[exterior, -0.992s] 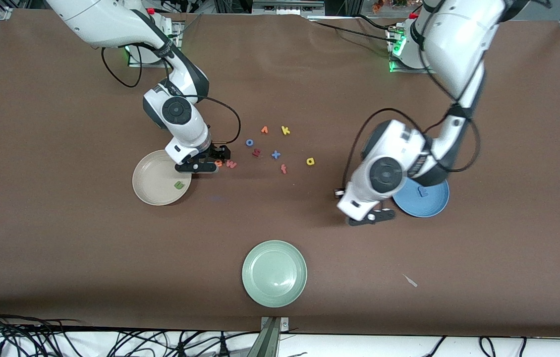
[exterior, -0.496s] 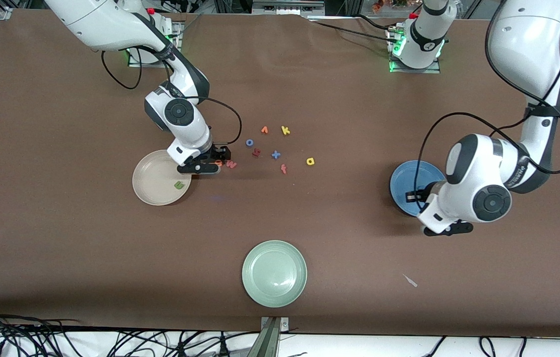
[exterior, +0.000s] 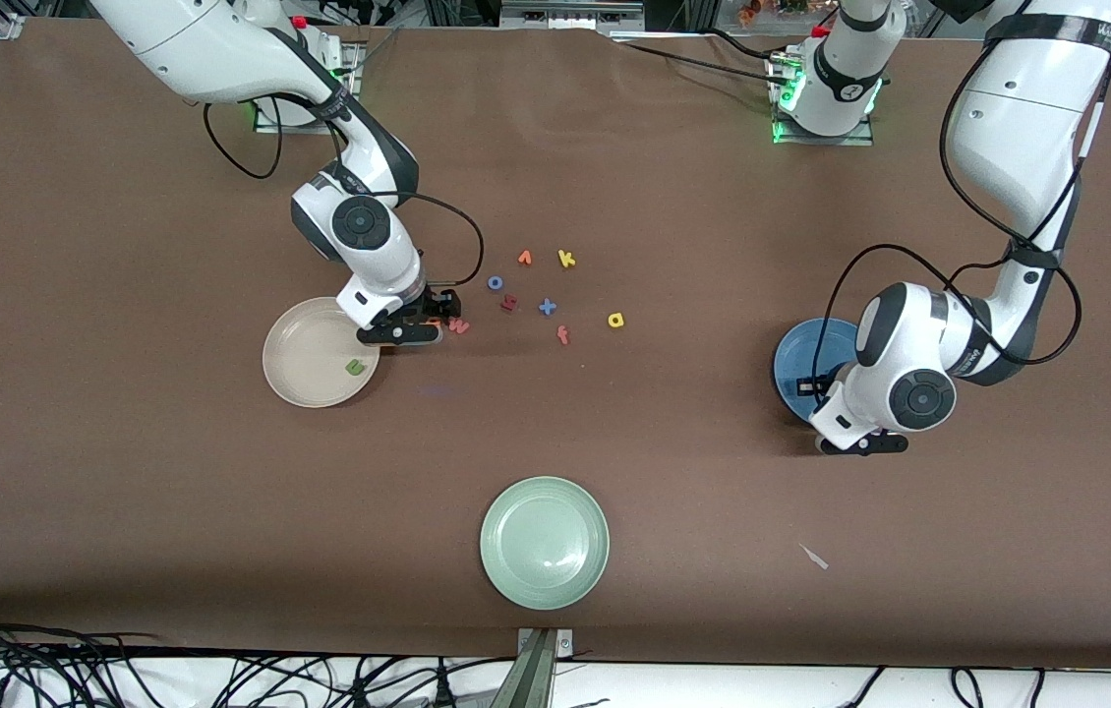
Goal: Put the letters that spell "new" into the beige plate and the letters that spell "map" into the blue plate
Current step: 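Drop the teal b on the blue plate with the left gripper, then grasp the a with the left gripper while the right gripper drops the e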
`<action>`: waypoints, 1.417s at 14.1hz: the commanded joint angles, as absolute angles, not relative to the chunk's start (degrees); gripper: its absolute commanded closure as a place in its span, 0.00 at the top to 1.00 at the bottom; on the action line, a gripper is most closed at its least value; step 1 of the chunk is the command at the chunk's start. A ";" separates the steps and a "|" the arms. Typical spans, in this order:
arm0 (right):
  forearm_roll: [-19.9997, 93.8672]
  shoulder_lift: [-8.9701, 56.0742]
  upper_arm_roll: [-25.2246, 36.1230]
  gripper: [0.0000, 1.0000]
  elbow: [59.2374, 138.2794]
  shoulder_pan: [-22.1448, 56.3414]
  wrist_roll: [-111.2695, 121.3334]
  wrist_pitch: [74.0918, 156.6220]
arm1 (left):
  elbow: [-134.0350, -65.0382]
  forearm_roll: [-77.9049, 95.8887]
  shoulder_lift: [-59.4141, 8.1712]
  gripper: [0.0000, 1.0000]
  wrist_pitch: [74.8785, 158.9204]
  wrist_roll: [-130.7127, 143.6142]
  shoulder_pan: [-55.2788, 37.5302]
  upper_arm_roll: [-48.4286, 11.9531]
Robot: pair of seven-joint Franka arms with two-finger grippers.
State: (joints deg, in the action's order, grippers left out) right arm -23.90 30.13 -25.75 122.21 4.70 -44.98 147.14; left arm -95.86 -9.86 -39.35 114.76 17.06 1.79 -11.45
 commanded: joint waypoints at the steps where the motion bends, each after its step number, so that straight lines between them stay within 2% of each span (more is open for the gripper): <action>1: -26.36 31.81 -25.84 0.88 120.76 4.83 -46.05 147.48 | -96.16 -11.34 -36.48 1.00 112.16 17.67 1.76 -11.78; 4: -26.46 31.82 -25.84 0.77 120.76 4.83 -45.88 147.48 | -95.98 -5.04 -32.18 1.00 108.64 19.85 1.41 -14.40; 7: -26.46 31.82 -25.84 0.64 120.41 4.92 -45.88 147.30 | -95.63 -2.37 -30.59 1.00 108.89 32.64 1.14 -20.81; 9: -26.54 31.90 -25.84 0.63 120.41 5.01 -45.88 147.39 | -95.71 -2.55 -31.11 1.00 109.68 39.61 -0.78 -23.90; 12: -26.54 31.99 -25.84 0.62 120.06 5.19 -45.97 147.39 | -95.71 -2.37 -32.51 1.00 111.43 43.94 -8.06 -24.08; 14: -26.54 32.25 -25.84 0.59 120.06 5.45 -46.05 147.48 | -95.89 -2.20 -35.58 1.00 117.39 44.47 -11.58 -24.08; 20: -27.77 32.52 -25.84 0.36 120.06 5.71 -46.14 147.48 | -96.50 -3.60 -41.30 1.00 126.98 47.29 -14.76 -23.82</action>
